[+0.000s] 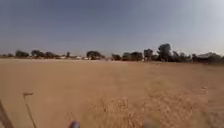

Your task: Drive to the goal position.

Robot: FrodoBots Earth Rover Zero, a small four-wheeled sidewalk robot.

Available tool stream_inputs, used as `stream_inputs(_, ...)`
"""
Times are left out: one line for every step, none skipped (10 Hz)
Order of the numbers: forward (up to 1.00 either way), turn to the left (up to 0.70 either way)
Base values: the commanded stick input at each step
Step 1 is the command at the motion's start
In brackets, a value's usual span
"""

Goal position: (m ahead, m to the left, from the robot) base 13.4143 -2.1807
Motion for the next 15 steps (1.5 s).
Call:
stream_inputs(0.70, 0.00)
stream_inputs(0.70, 0.00)
stream_inputs(0.70, 0.00)
stream_inputs(0.70, 0.00)
stream_inputs(0.70, 0.00)
stream_inputs(0.70, 0.00)
stream_inputs(0.70, 0.00)
stream_inputs(0.70, 0.00)
stream_inputs(0.70, 0.00)
stream_inputs(0.70, 0.00)
stream_inputs(0.70, 0.00)
stream_inputs(0.70, 0.00)
stream_inputs(0.70, 0.00)
stream_inputs(0.70, 0.00)
stream_inputs(0.70, 0.00)
